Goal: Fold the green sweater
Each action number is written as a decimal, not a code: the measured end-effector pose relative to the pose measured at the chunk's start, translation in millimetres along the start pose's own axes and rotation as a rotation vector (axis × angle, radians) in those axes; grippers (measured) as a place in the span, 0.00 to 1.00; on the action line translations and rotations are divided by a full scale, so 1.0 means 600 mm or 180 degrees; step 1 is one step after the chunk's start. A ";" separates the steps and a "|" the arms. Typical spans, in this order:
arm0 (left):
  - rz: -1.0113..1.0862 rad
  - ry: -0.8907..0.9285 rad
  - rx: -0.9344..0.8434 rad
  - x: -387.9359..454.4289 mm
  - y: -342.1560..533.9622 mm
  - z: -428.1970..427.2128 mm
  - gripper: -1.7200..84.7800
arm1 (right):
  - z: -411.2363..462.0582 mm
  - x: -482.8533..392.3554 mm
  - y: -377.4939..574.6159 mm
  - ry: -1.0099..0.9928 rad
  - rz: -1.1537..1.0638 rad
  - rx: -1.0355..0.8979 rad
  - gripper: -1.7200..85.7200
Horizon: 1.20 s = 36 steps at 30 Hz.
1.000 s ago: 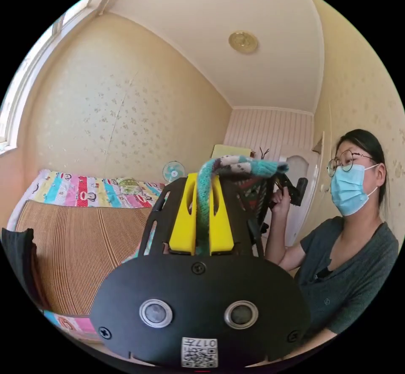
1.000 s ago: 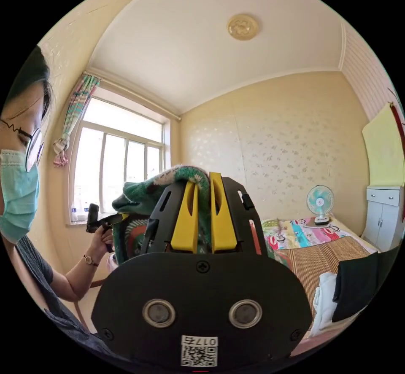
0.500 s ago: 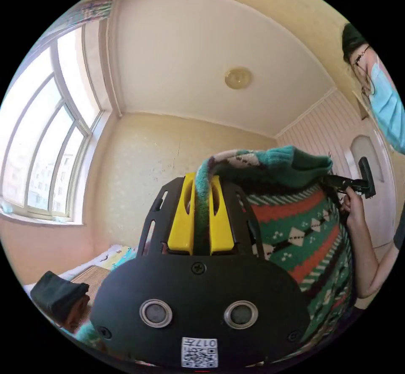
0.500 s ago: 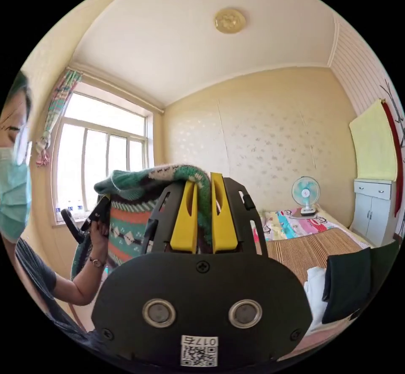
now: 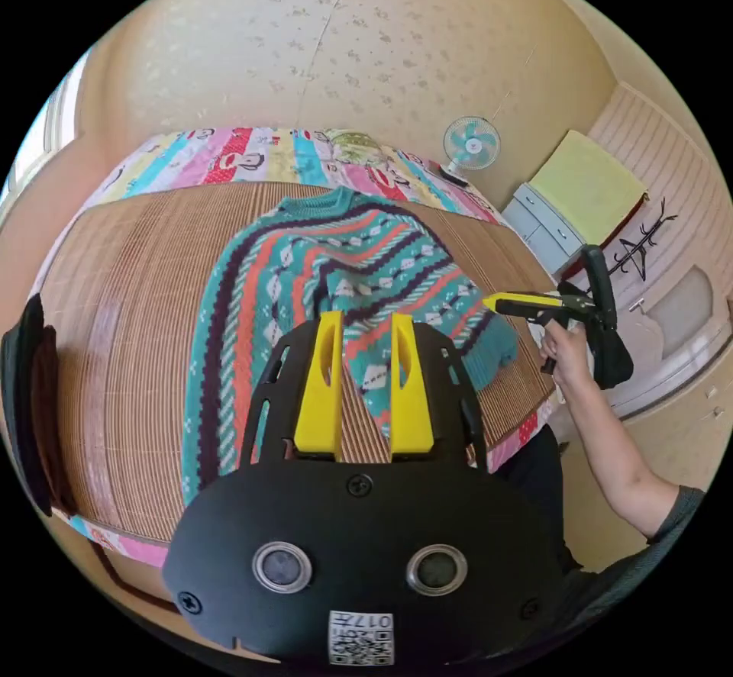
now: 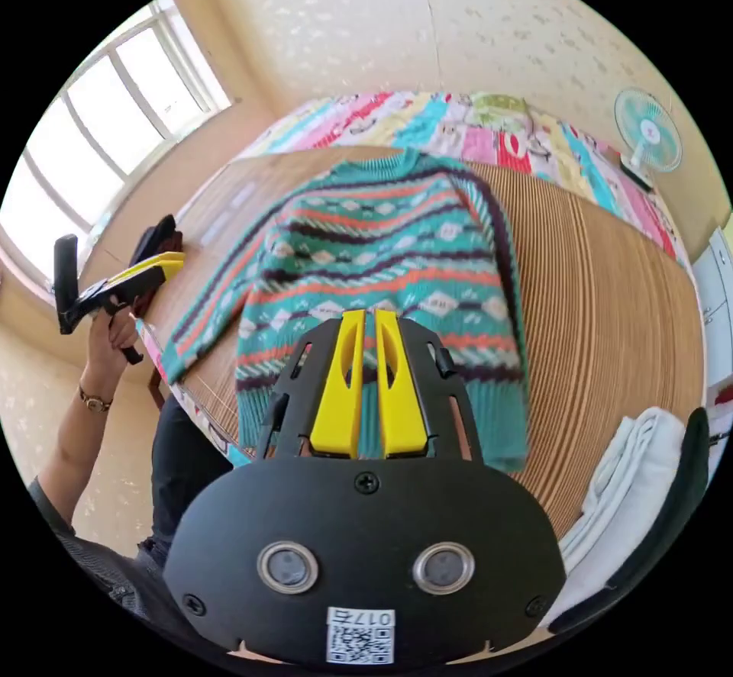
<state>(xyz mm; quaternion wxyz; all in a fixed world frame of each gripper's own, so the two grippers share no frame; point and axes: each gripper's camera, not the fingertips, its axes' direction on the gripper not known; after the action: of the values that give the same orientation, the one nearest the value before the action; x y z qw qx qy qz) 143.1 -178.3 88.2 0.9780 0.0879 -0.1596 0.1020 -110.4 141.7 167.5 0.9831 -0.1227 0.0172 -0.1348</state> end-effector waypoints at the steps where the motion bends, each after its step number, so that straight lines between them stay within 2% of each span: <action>1: 0.0015 0.0059 -0.0067 0.004 0.008 0.018 0.14 | 0.057 0.028 0.017 -0.0202 0.0131 -0.0234 0.06; 2: 0.0050 0.0047 -0.0198 0.014 0.020 0.050 0.14 | 0.072 0.041 0.027 -0.0264 0.0209 -0.0180 0.06; 3: 0.0087 -0.0125 -0.0339 0.026 0.028 0.080 0.15 | 0.061 0.060 0.060 -0.0421 0.0257 0.0332 0.06; 4: 0.0097 -0.0239 -0.0421 0.031 0.031 0.095 0.15 | 0.060 0.081 0.079 -0.0567 0.0408 0.0463 0.05; 6: 0.0085 -0.0607 -0.0622 0.044 0.043 0.144 0.16 | 0.062 0.106 0.090 -0.0826 0.0562 0.0449 0.04; 8: 0.0222 -0.0585 -0.0503 0.054 0.050 0.136 0.12 | 0.056 0.104 0.104 -0.0762 0.0496 0.0387 0.03; 10: 0.0167 -0.0480 -0.0540 0.045 0.059 0.124 0.09 | 0.043 0.055 0.132 -0.0188 0.0110 0.0278 0.03; 13: 0.0081 -0.0401 -0.0461 0.012 0.104 0.068 0.07 | 0.042 -0.022 0.199 0.0192 -0.0239 0.0234 0.03; 16: -0.0159 -0.0693 -0.0262 -0.026 0.179 -0.017 0.07 | 0.050 -0.089 0.269 -0.0345 -0.0570 0.0031 0.02; 19: -0.0787 -0.0833 0.0087 -0.087 0.260 -0.112 0.06 | 0.063 -0.140 0.319 -0.1084 -0.0855 -0.0479 0.02; 21: -0.1746 -0.0739 0.0645 -0.156 0.342 -0.203 0.04 | 0.033 -0.142 0.341 -0.1351 -0.0940 -0.0250 0.02; 23: -0.2162 -0.0453 0.1164 -0.197 0.403 -0.263 0.05 | -0.006 -0.124 0.346 -0.1333 -0.0971 0.0018 0.02; 24: -0.2412 -0.0293 0.1404 -0.222 0.436 -0.288 0.09 | -0.030 -0.100 0.338 -0.1195 -0.0913 0.0161 0.02; 27: -0.2869 0.0267 0.1308 -0.287 0.460 -0.284 0.19 | -0.071 -0.020 0.300 -0.0808 -0.0592 0.0397 0.02; 29: -0.2941 0.0508 0.1326 -0.312 0.456 -0.273 0.22 | -0.088 0.029 0.271 -0.0840 -0.0427 0.0409 0.02; 30: -0.3062 0.0416 0.1467 -0.323 0.459 -0.274 0.22 | -0.097 0.054 0.256 -0.0940 -0.0376 0.0404 0.02; 34: -0.3393 0.0272 0.1725 -0.356 0.472 -0.283 0.20 | -0.120 0.094 0.246 -0.1091 -0.0360 0.0367 0.02; 36: -0.3344 0.0054 0.1584 -0.363 0.472 -0.296 0.12 | -0.123 0.095 0.266 -0.1057 -0.0395 0.0415 0.02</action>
<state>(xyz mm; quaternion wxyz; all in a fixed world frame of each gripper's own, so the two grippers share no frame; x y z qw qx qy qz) -71.4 93.7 -109.8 0.8486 0.3817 -0.0580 -0.3618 -18.6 257.8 56.8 0.9681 -0.0802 -0.1617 -0.1739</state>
